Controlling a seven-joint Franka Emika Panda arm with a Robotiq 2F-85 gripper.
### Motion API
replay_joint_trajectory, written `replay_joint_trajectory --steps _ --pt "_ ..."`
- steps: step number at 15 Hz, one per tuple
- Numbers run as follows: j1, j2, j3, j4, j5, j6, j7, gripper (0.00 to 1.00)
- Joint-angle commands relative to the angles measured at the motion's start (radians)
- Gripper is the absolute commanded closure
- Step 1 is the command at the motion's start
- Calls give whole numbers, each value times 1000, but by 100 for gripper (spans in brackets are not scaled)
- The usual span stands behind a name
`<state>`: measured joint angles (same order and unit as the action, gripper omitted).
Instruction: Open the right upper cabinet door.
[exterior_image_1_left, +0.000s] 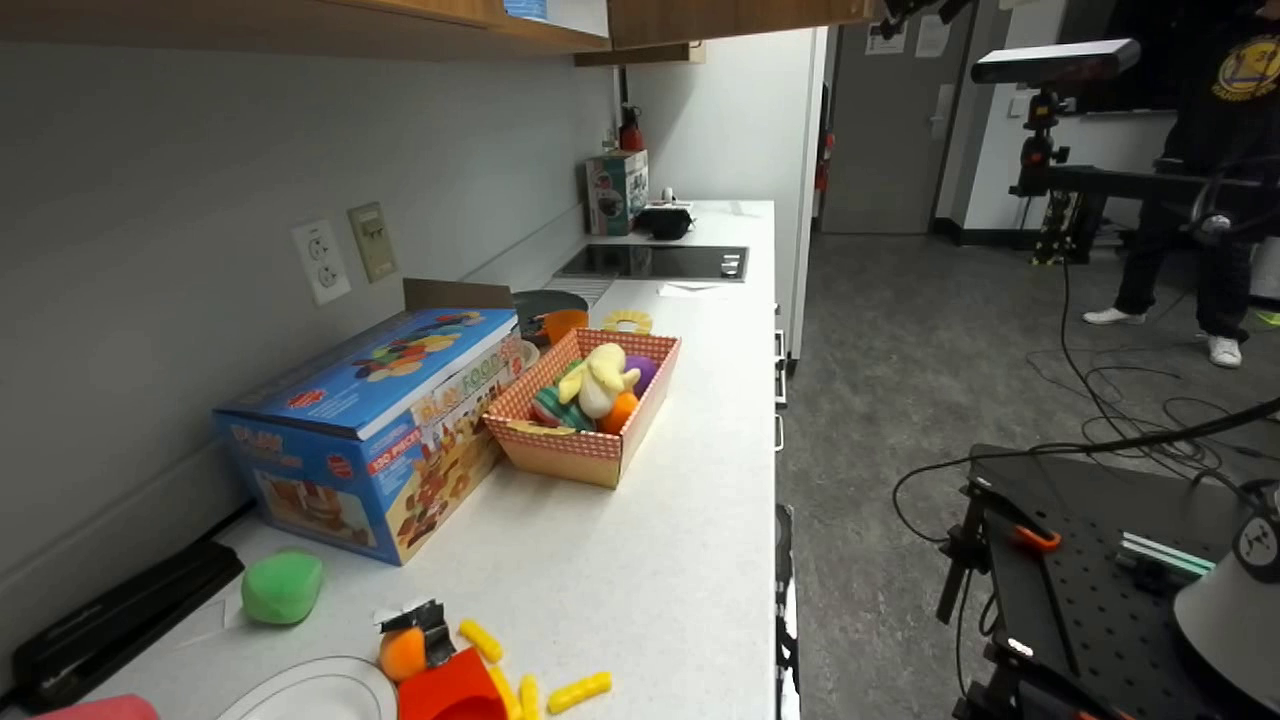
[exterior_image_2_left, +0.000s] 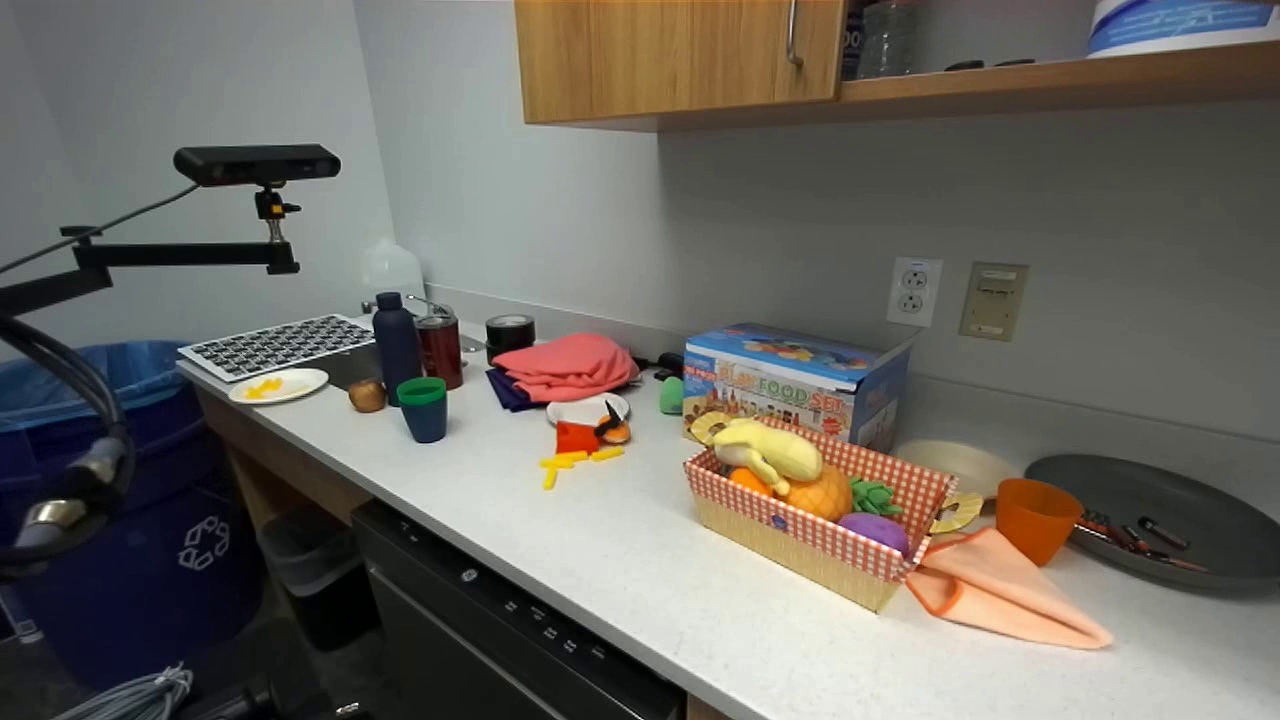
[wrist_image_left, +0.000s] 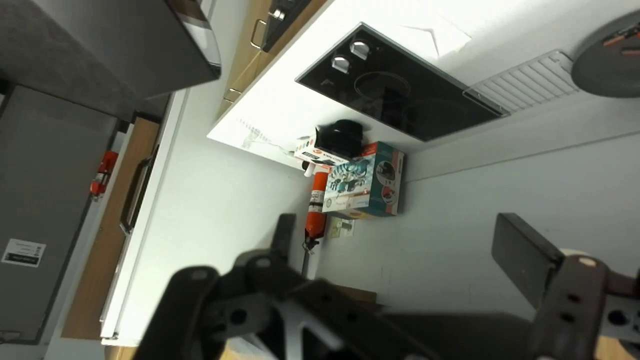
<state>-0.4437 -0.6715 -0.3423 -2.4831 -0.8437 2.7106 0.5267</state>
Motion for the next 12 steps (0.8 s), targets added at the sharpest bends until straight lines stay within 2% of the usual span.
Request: replay_joint_trajectory --steps 1,3,4,5,6,9,12 --pt "-9 23 17 19 93 -55 -194 0" --pt "30 19 -8 19 169 -87 -326 0" --pt "62 11 -28 22 216 -120 -402 0" --pt "126 -4 -72 28 240 -176 -464 0" --pt "147 -9 -83 37 279 -220 -531 0" --pt "162 -12 -79 72 435 -348 -739 0" --pt "180 -12 -94 108 523 -428 -869 0"
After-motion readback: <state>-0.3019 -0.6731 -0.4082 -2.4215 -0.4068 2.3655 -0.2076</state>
